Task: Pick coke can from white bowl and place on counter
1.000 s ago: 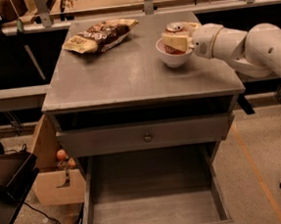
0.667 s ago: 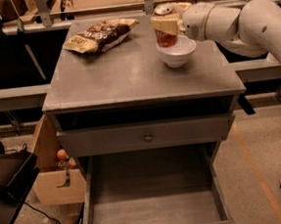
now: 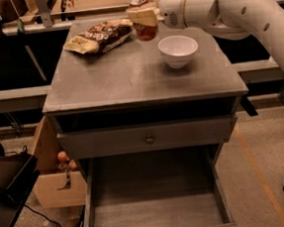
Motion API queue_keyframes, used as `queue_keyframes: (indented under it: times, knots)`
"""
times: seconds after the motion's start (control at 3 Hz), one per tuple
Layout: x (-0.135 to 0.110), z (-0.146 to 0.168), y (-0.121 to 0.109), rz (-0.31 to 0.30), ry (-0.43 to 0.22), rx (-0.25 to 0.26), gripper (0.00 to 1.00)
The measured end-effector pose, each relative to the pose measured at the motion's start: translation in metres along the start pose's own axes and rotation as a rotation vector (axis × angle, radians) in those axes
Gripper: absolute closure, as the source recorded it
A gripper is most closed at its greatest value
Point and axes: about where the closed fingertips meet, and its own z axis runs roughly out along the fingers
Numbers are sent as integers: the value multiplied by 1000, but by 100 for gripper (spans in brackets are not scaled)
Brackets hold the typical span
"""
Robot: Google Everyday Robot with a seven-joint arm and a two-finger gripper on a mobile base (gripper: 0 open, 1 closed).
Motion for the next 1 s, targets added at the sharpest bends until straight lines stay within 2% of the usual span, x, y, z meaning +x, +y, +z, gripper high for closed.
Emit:
queue_keyframes:
  times: [0.33,0.67,1.0]
  knots:
    - [9,26,35,59,8,-86,100]
    - [21,50,69,143,0,-172,100]
    - [25,66,94,183,-39,-245,100]
